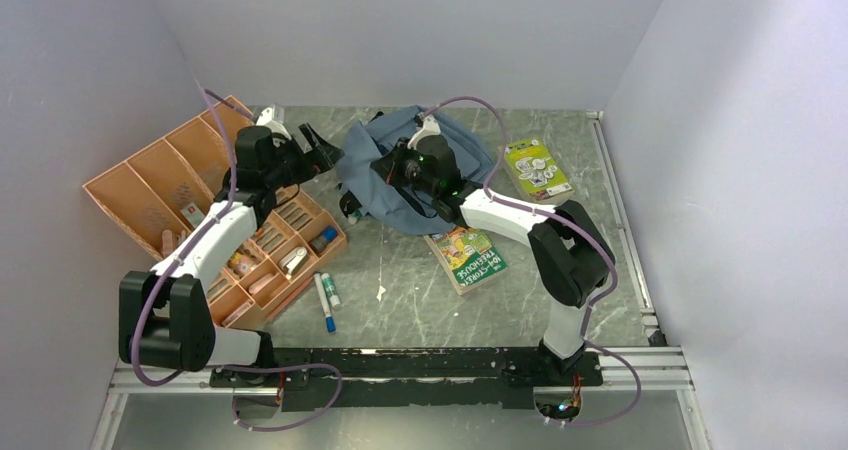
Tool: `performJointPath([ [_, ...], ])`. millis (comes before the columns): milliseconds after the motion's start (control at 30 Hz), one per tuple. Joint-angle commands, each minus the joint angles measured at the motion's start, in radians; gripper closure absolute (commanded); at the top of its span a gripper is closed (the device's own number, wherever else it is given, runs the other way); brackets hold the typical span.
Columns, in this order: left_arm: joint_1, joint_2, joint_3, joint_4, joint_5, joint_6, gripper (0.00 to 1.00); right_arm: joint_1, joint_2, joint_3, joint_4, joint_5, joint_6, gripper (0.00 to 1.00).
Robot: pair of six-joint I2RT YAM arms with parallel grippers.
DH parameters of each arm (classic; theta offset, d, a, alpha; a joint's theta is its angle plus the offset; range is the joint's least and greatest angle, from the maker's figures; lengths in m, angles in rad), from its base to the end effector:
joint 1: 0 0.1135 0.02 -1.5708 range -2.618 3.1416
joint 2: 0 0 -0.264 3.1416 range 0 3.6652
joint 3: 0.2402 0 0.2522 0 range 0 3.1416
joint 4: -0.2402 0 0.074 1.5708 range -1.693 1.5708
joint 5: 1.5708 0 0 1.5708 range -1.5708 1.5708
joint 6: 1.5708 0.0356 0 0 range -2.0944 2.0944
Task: Pack the student bag
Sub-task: Unzip the student bag at the center of the board.
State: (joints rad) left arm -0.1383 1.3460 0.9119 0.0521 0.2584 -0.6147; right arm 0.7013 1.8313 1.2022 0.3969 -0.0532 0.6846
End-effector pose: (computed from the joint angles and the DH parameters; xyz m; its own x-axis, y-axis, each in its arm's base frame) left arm 0.3050 -0.0516 0.2818 -0.5139 -0.4914 -0.7031 0.0878 0.7852 -0.6130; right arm 0.3258 0.2776 0.2478 -0.5686 0.3463 -0.7461 -0.4186 0.6590 0.6249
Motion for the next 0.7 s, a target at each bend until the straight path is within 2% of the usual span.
performJointPath([
  [0,-0.024,0.005,-0.019,0.068,0.034,-0.022,0.03,-0.005,-0.009,0.001,0.111,-0.007,0.011,0.94],
  [367,-0.065,0.054,-0.020,0.067,0.031,-0.008,0.03,-0.014,-0.036,-0.027,0.117,0.022,-0.018,0.91],
  [667,-0.108,0.085,-0.039,0.108,0.019,-0.046,0.03,-0.021,-0.044,-0.038,0.157,-0.040,-0.005,0.90],
])
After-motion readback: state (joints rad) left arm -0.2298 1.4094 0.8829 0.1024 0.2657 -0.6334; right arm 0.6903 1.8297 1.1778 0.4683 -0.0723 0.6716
